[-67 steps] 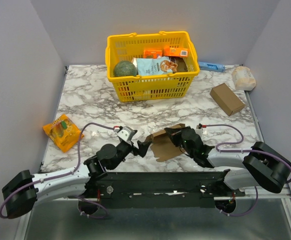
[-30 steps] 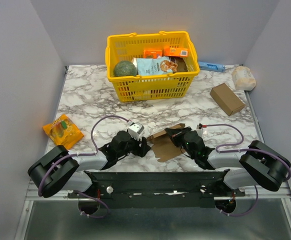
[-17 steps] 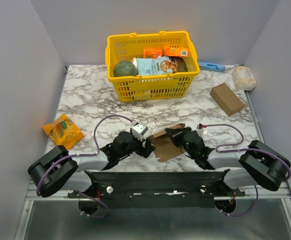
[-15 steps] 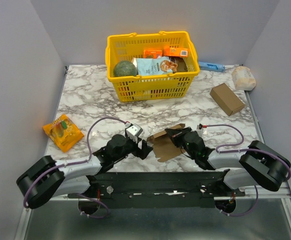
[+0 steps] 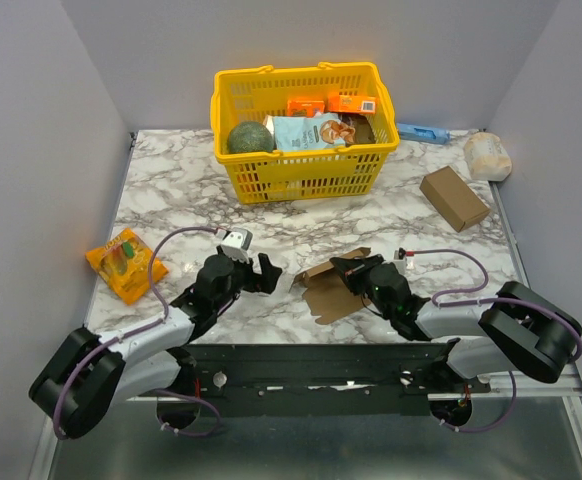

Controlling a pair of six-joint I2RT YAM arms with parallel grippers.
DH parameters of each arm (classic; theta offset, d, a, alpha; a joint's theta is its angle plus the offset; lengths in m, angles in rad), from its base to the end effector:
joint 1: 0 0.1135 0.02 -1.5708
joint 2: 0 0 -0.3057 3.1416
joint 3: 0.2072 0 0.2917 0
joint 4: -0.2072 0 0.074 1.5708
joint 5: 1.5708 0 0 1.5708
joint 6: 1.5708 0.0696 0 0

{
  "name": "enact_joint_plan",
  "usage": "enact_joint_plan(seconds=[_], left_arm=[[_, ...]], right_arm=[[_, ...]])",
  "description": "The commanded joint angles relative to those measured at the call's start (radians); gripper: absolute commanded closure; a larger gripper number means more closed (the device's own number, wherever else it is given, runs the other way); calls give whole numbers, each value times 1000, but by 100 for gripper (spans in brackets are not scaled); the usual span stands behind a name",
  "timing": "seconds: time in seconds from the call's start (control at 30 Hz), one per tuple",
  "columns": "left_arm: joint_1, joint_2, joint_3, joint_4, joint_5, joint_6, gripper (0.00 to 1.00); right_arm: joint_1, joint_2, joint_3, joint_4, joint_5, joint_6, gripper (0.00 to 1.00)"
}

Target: Fold the paper box

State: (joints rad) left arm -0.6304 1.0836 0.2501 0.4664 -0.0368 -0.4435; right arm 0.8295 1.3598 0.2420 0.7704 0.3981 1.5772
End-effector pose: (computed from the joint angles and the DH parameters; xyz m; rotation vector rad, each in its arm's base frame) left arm 0.2012 -0.1437 0.1611 0.1613 1.9918 -0.6705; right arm 0.1987 0.1771 0.1350 1.0314 1.8248 1.2082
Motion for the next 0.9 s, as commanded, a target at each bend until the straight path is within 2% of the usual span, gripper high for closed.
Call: enact_joint_plan(seconds=[0.0,0.1,0.27,0.87], left_arm=[[6,165,99,-28,35,5,8],[3,257,126,-17,124,8,12],[-41,324,130,14,170,8,15],[-216,357,164,8,55,5,16]], right_arm=[[2,19,-27,-52,8,-40,100],[0,25,-26,-52,11,-34,99],[0,30,-23,-56,12,-31,99],[0,51,-21,-51,-2,-17,100]])
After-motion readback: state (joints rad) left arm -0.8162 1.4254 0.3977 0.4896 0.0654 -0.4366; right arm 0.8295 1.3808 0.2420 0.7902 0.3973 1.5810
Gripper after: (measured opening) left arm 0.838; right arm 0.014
